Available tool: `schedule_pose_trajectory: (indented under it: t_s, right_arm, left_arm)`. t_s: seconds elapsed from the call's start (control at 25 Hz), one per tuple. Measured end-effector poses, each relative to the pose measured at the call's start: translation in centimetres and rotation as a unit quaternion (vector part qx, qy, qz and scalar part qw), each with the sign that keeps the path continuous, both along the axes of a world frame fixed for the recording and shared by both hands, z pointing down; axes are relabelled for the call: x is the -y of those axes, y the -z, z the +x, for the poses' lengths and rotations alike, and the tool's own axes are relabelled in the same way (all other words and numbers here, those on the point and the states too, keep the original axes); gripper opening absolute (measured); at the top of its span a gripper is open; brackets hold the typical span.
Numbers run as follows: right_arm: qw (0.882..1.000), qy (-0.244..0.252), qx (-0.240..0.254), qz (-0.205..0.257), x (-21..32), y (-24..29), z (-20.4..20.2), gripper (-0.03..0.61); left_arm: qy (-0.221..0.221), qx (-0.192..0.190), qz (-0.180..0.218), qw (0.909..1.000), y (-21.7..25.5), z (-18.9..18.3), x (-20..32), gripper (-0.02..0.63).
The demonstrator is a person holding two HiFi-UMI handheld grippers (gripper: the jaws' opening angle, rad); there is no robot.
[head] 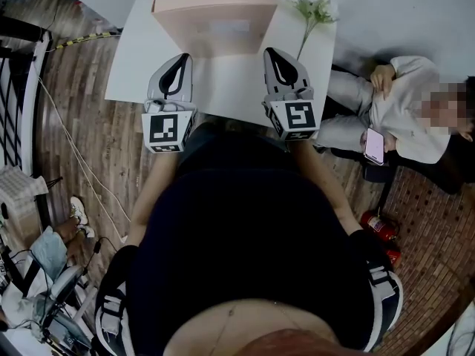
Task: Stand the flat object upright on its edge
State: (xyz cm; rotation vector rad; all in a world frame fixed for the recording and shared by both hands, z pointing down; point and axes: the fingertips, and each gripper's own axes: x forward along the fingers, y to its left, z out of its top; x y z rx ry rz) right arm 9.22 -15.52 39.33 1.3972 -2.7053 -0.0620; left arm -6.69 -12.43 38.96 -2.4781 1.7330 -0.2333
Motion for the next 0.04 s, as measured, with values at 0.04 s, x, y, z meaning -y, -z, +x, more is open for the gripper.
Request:
schedule_pose_trajectory:
  t_s: [0.04]
  right_arm:
    - [1.0,-0.003,-0.002,-0.002,-0.04,0.14,-0.01,0.011]
  left_arm:
    - [0.0,0.0,0.0,1.0,0.0,-0.01,-0.05,0.011]
